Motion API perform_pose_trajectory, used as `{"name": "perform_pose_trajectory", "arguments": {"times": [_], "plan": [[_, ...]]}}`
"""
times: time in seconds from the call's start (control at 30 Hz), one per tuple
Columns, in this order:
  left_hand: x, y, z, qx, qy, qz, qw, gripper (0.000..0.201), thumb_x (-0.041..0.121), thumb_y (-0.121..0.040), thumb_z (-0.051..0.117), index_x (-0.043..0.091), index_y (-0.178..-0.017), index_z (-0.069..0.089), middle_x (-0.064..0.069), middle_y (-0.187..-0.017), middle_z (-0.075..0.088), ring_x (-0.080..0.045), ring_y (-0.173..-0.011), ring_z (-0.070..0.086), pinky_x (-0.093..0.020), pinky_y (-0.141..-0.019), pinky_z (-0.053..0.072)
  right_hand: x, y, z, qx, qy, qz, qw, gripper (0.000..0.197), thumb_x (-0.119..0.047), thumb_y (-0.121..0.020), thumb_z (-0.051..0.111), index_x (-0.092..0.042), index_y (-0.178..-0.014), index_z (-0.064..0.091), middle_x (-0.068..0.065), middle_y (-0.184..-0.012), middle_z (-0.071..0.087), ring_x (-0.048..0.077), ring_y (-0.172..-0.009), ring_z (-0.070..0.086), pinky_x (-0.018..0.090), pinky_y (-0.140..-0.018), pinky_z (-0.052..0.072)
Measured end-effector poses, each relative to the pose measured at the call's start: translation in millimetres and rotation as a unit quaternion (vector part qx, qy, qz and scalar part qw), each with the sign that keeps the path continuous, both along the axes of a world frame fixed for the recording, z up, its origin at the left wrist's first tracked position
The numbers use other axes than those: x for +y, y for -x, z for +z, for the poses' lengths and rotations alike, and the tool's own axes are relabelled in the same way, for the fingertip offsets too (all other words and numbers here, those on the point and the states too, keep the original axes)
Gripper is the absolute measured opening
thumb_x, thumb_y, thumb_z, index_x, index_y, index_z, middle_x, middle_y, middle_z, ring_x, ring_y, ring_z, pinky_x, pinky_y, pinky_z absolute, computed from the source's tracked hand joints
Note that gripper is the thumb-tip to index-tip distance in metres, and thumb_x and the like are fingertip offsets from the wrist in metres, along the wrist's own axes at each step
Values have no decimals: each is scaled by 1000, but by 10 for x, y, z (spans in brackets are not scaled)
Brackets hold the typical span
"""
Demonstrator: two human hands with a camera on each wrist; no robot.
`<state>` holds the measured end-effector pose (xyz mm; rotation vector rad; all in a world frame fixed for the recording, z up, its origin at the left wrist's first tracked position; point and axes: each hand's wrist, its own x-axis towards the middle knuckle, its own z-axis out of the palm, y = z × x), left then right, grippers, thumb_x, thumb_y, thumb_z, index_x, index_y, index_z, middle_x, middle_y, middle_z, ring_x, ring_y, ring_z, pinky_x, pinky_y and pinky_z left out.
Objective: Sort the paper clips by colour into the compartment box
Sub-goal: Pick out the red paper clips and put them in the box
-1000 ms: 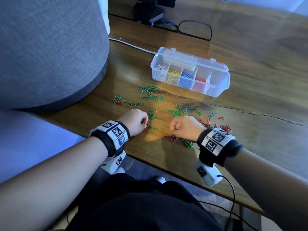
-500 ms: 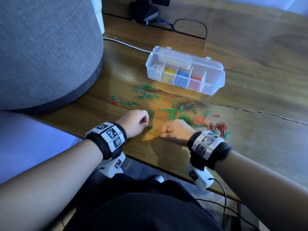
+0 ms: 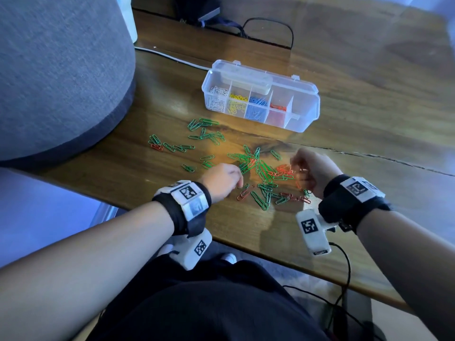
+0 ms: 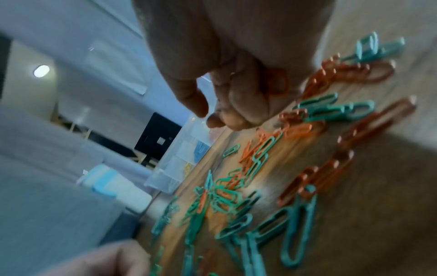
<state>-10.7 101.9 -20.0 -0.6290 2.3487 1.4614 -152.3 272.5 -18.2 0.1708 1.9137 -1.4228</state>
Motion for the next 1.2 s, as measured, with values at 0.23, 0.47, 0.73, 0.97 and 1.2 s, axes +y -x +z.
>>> {"name": "perform_pose_trajectory", "arguments": {"times": [0.23,0.47,0.73,0.97,1.2], "plan": [[156,58,4,5,315,-200,928,10,27,-89,48,21,-92,55,5,-72,53,-21,-72,52,-27,-63,38,43,-39,1,327,-285,299,850,17,-18,-85,58,-22,-100,64,2,-78,59,23,-75,56,26,-67,44],[135,164,6,-26,294,-213,931,12,17,-88,49,16,-90,61,2,-84,58,-22,-80,56,-28,-65,42,-12,21,40,318,-369,392,780,25,-24,-91,49,-24,-115,57,7,-112,63,29,-99,59,35,-87,50],[-8,192,31,21,-34,-27,999,10,9,-84,66,13,-76,61,6,-54,45,-3,-39,37,-16,-40,30,7,35,79,281,-348,371,814,21,-24,-87,55,-12,-101,64,10,-105,62,28,-94,59,31,-78,48],[-79,313,153,-8,-365,120,923,20,0,-95,45,10,-77,49,-1,-67,41,-2,-42,30,-12,-35,20,29,160,128,154,-172,221,948,21,-13,-90,48,6,-88,57,2,-51,48,14,-40,39,19,-39,33],[-77,696,304,30,-342,141,929,21,-5,-94,41,8,-82,51,-6,-73,47,-2,-40,32,-12,-34,21,14,472,397,-206,121,37,970,24,-14,-89,31,-16,-66,38,-6,-47,26,6,-32,23,14,-27,16]]}}
